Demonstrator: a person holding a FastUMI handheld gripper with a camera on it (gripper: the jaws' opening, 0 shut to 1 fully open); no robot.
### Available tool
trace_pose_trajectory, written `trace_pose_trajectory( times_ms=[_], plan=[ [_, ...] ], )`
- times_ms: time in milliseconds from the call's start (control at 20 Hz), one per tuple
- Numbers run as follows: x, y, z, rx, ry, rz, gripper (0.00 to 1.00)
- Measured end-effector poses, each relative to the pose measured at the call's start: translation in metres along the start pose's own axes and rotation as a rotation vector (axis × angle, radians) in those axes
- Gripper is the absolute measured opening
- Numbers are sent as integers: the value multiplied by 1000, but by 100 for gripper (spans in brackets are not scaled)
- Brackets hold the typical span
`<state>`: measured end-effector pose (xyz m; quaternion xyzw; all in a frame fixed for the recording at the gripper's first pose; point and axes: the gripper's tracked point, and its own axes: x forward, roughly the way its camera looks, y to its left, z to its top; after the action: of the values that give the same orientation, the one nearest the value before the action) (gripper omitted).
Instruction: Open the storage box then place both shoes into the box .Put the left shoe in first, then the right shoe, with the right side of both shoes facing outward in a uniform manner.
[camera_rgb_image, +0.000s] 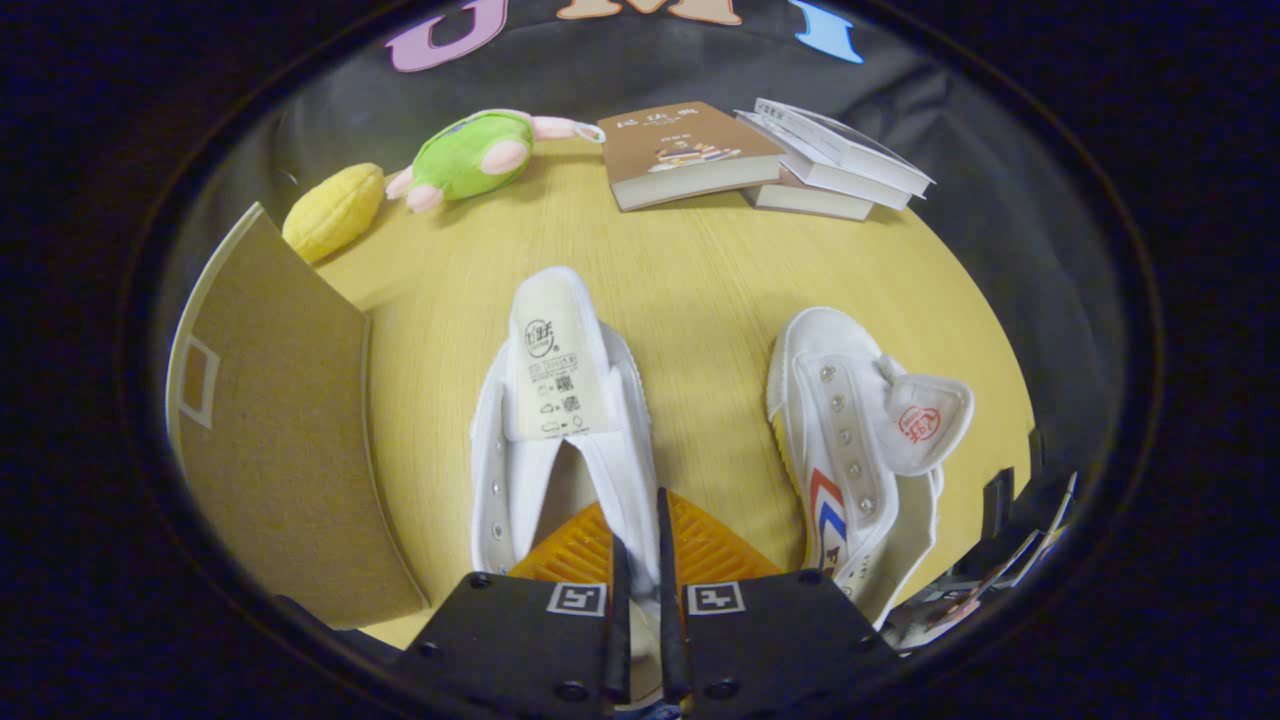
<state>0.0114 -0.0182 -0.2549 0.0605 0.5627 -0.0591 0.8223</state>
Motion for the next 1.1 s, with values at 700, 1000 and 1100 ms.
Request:
trace_pose_trajectory(
  times_ms=[700, 1000, 1100],
  plan=[
    [-36, 0, 7, 34, -50, -83, 10],
    [-93, -9, 44, 85, -191, -116, 10],
    [-120, -12, 62, 92, -258, -128, 10]
  ],
)
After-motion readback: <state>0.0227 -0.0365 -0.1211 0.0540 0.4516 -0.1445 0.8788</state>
